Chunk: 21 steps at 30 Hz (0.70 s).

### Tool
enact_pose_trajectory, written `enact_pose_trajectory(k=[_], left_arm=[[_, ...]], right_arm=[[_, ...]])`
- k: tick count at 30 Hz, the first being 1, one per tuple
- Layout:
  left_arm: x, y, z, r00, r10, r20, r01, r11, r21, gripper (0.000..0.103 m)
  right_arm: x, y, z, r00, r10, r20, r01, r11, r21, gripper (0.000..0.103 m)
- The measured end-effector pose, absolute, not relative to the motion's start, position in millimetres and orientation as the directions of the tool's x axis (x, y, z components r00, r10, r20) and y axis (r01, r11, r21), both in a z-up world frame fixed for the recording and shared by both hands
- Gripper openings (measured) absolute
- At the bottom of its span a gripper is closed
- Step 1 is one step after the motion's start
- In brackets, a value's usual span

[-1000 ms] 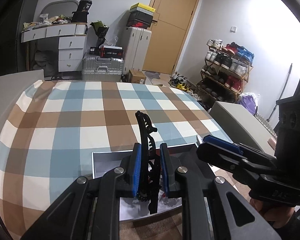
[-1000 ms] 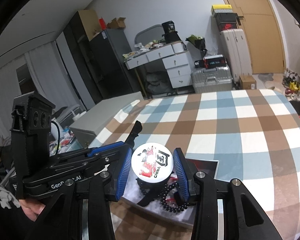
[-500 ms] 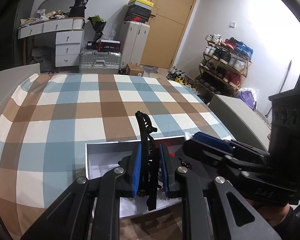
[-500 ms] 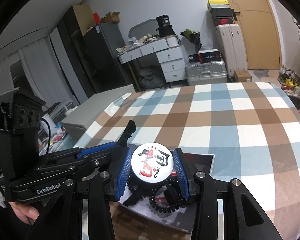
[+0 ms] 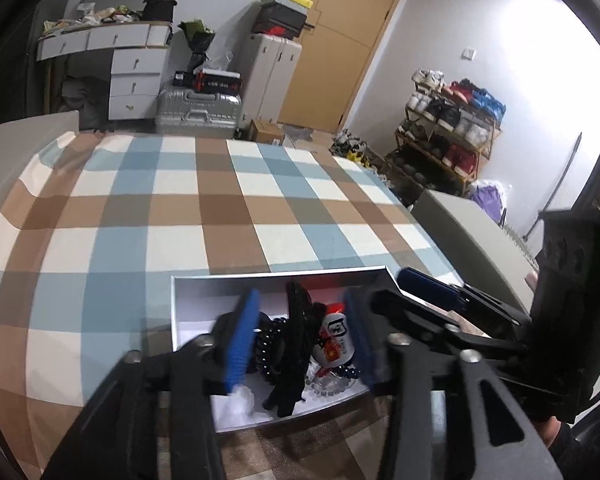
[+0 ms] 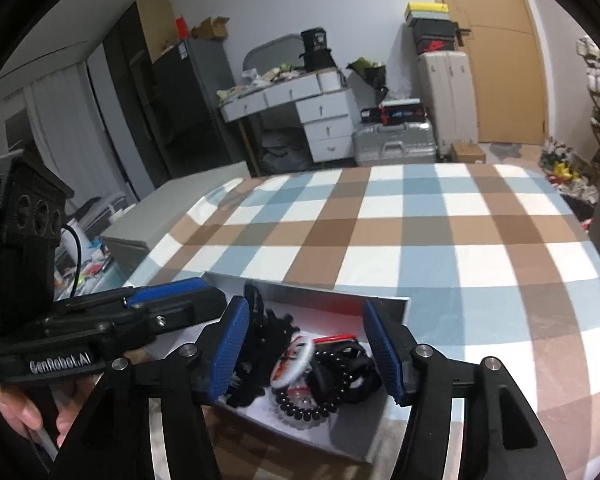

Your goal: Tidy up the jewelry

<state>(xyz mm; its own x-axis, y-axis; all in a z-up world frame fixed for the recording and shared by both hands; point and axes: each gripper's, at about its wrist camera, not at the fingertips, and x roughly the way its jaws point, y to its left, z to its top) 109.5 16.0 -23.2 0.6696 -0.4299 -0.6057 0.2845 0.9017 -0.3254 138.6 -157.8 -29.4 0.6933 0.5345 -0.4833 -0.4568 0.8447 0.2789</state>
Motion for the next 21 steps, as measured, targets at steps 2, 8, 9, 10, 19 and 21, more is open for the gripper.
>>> enact_pose_trajectory(k=[2, 8, 9, 10, 19, 21], left_arm=[[105, 19, -20, 0.693, -0.409, -0.594, 0.27, 0.911, -0.312, 0.054], [95, 25, -13, 0.744, -0.343, -0.573, 0.213, 0.935, -0.283, 0.062], [94, 26, -13, 0.753, -0.331, -0.569, 0.204, 0.939, -0.276, 0.066], [92, 26, -12, 0.763, -0.32, -0.562, 0.196, 0.942, -0.271, 0.071], [62, 32, 3, 0.9, -0.132, -0.416, 0.078, 0.987, -0.142, 0.102], [57, 31, 2, 0.918, -0.105, -0.382, 0.065, 0.991, -0.115, 0.102]], right_arm=[[132, -163, -24, 0.718, 0.525, -0.457, -0.449, 0.851, 0.273, 0.062], [114, -171, -10, 0.765, 0.511, -0.393, -0.447, 0.859, 0.247, 0.075], [110, -171, -8, 0.77, 0.511, -0.382, -0.45, 0.859, 0.243, 0.079], [107, -172, -6, 0.774, 0.511, -0.374, -0.452, 0.859, 0.239, 0.083], [75, -178, 7, 0.83, 0.5, -0.247, -0.46, 0.864, 0.205, 0.103], [70, -178, 7, 0.84, 0.491, -0.231, -0.455, 0.869, 0.193, 0.103]])
